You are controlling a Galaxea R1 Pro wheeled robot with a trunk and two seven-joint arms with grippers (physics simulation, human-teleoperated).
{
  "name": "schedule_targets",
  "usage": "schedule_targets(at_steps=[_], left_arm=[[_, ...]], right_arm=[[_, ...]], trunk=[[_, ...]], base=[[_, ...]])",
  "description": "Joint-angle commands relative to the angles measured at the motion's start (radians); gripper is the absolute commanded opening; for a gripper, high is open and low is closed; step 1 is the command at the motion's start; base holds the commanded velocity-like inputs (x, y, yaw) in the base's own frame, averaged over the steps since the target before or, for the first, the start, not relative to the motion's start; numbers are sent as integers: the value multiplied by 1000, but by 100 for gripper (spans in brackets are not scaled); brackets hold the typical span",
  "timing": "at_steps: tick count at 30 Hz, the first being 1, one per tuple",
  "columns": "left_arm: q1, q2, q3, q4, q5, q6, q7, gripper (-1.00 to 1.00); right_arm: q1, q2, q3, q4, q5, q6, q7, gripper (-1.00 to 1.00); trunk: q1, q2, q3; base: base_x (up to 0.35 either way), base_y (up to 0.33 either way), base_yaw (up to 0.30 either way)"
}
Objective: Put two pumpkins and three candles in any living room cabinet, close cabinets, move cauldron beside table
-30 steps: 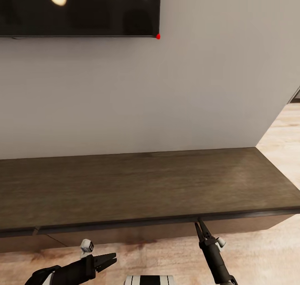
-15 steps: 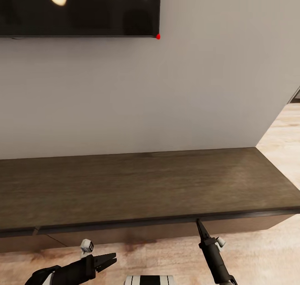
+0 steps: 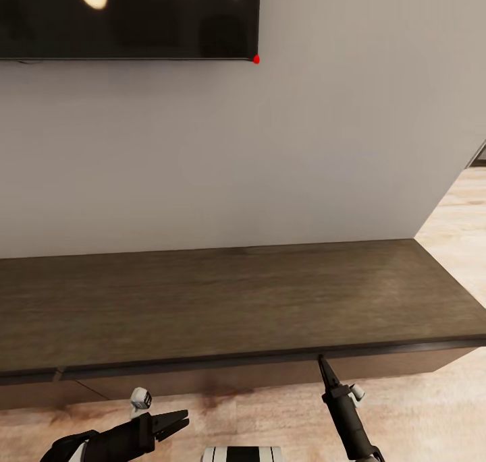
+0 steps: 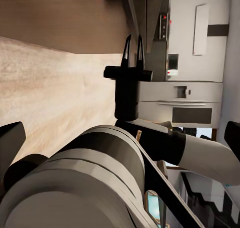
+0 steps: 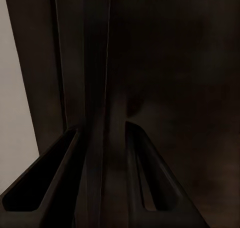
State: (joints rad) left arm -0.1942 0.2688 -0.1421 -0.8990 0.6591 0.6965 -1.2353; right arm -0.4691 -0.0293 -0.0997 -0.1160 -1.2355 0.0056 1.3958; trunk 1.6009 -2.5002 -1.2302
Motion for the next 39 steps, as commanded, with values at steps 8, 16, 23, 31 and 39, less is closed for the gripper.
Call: schedule_targets(at_steps=[8, 16, 23, 31, 39], left_arm=[[-1, 1, -4, 0, 8, 9, 0, 100], [-1, 1, -4, 0, 8, 9, 0, 100], [-1, 1, -4, 0, 8, 9, 0, 100], [-1, 0, -4, 0, 8, 9, 0, 100], [-1, 0, -4, 0, 8, 9, 0, 100]], right_arm=[[0, 0, -6, 3, 8, 4, -3, -100], [0, 0, -6, 3, 8, 4, -3, -100], [0, 0, -6, 2, 8, 4, -3, -100], [0, 0, -6, 3, 10, 4, -3, -100], [0, 0, -6, 3, 10, 4, -3, -100]], trunk=[[0, 0, -1], [0, 0, -1], [0, 0, -1], [0, 0, -1], [0, 0, -1]], base=[[0, 0, 0], [-17, 0, 0], [0, 0, 0], [-20, 0, 0], [-5, 0, 0]])
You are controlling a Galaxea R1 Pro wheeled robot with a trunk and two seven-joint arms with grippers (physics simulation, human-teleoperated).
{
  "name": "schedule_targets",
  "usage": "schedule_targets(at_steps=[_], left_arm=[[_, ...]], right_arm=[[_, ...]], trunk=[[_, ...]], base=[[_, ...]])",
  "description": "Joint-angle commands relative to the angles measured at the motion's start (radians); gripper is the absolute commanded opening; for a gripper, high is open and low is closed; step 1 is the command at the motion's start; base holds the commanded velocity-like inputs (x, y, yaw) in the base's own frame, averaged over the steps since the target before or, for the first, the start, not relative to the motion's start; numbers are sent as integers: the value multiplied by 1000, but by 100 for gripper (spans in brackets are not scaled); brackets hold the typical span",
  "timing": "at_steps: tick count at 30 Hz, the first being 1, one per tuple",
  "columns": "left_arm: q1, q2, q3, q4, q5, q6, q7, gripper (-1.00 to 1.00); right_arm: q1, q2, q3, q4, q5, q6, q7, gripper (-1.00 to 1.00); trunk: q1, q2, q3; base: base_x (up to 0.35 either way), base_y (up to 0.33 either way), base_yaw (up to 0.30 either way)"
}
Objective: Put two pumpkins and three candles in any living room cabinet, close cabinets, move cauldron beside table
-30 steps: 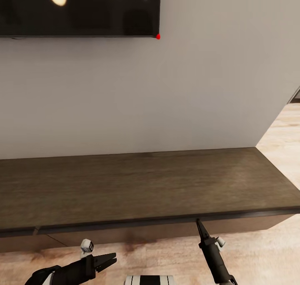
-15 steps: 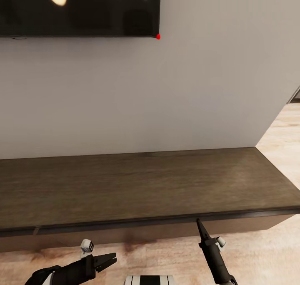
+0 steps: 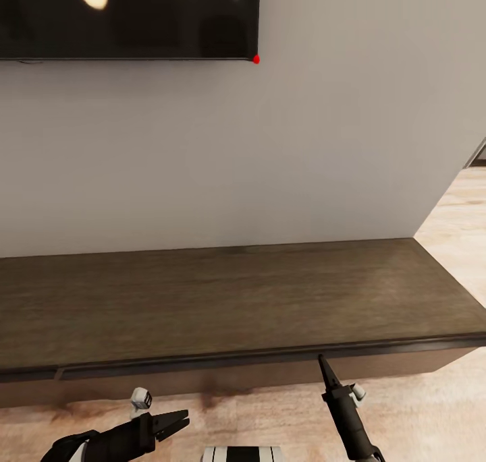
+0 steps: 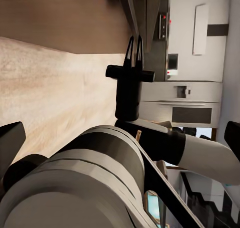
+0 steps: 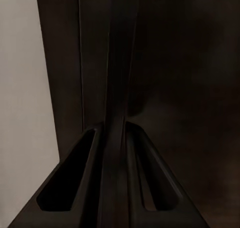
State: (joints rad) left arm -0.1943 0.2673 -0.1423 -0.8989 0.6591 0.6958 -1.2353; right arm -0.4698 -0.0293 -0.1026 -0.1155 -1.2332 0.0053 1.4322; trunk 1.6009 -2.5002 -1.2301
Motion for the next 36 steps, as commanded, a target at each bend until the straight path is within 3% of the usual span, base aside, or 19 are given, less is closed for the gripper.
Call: schedule_targets(at_steps=[1, 25, 36], left_arm=[[-1, 1, -3, 0, 8, 9, 0, 100], [-1, 2, -3, 0, 8, 9, 0, 100], [-1, 3, -3, 0, 8, 10, 0, 100]], right_arm=[[0, 0, -3, 2, 8, 4, -39, -100], [1, -1, -3, 0, 6, 4, -39, -100], [0, -1, -3, 0, 6, 4, -39, -100]], trunk=[[0, 0, -1], [0, 0, -1], [0, 0, -1]], base=[[0, 0, 0], [-20, 0, 0], [-134, 0, 0]])
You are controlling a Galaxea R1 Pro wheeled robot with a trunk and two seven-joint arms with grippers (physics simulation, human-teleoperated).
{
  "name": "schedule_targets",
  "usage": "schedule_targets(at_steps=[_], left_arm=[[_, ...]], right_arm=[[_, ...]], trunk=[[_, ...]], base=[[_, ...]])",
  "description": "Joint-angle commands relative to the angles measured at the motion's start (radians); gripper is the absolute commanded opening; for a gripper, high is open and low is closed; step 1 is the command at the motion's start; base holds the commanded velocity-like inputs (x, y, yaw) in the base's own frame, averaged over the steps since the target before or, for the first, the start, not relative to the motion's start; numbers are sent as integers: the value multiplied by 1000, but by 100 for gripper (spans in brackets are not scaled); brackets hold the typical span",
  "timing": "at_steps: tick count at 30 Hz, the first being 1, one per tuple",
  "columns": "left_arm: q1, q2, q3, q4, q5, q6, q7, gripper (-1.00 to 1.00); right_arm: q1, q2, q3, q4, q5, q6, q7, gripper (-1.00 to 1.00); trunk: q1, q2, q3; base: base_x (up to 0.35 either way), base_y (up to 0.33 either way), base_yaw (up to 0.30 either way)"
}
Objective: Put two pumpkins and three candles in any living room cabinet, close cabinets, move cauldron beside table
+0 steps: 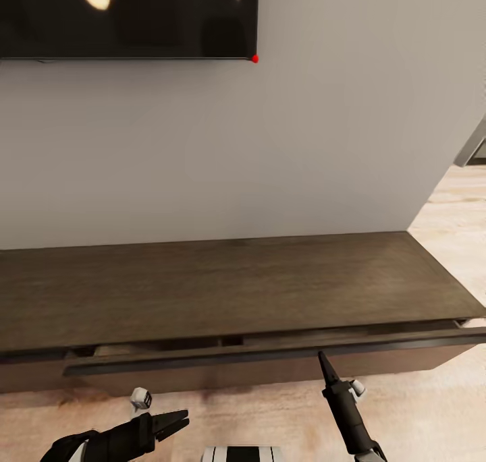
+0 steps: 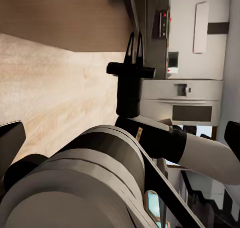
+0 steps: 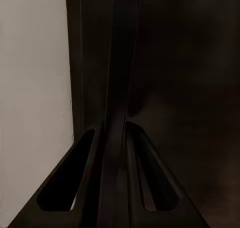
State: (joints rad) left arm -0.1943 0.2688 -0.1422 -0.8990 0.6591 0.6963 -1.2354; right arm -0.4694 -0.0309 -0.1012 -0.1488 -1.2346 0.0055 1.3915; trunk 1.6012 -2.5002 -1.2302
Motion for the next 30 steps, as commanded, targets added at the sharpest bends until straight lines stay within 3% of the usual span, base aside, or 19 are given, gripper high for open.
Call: schedule_targets(at_steps=[1, 30], left_arm=[[-1, 1, -4, 0, 8, 9, 1, 100], [-1, 0, -4, 0, 8, 8, 0, 100]], right_arm=[[0, 0, -5, 34, 7, 4, 1, -100], [0, 0, -5, 34, 6, 5, 2, -100]], trunk=[[0, 0, -1], [0, 0, -1]], base=[[-149, 0, 0], [-105, 0, 0]])
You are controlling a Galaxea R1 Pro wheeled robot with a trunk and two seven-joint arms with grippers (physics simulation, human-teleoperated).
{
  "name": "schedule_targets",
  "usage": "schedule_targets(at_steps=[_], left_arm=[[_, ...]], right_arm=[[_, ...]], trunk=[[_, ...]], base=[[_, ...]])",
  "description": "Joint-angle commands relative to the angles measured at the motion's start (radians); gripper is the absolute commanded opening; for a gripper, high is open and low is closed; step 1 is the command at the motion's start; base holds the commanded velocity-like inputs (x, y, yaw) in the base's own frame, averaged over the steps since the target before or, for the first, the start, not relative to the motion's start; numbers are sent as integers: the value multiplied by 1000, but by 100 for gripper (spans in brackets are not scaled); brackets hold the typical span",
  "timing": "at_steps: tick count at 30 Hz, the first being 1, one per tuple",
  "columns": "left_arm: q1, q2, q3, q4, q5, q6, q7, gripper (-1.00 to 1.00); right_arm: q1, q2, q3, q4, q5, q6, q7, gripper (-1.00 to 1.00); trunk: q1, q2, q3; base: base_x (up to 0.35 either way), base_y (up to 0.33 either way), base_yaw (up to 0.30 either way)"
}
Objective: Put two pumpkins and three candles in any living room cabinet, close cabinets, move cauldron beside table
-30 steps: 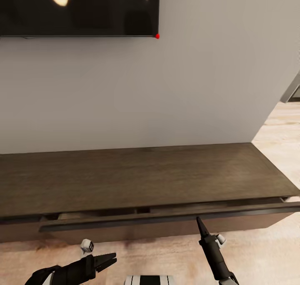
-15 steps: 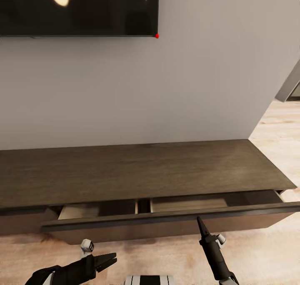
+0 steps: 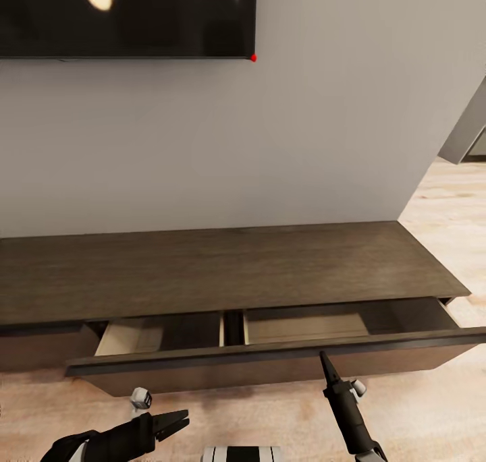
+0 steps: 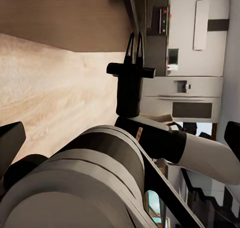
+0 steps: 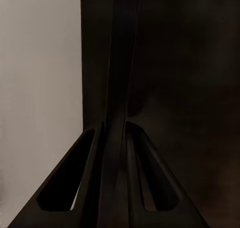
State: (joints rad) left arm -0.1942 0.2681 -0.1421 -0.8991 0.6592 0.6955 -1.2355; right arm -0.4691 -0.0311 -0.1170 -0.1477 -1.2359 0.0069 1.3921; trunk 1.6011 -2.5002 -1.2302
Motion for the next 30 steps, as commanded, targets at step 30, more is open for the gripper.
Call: schedule_targets(at_steps=[30], left_arm=[[-1, 2, -4, 0, 8, 10, 0, 100]], right_arm=[[0, 0, 11, 31, 7, 3, 2, -100]], trunk=[[0, 0, -1]], base=[[-105, 0, 0]])
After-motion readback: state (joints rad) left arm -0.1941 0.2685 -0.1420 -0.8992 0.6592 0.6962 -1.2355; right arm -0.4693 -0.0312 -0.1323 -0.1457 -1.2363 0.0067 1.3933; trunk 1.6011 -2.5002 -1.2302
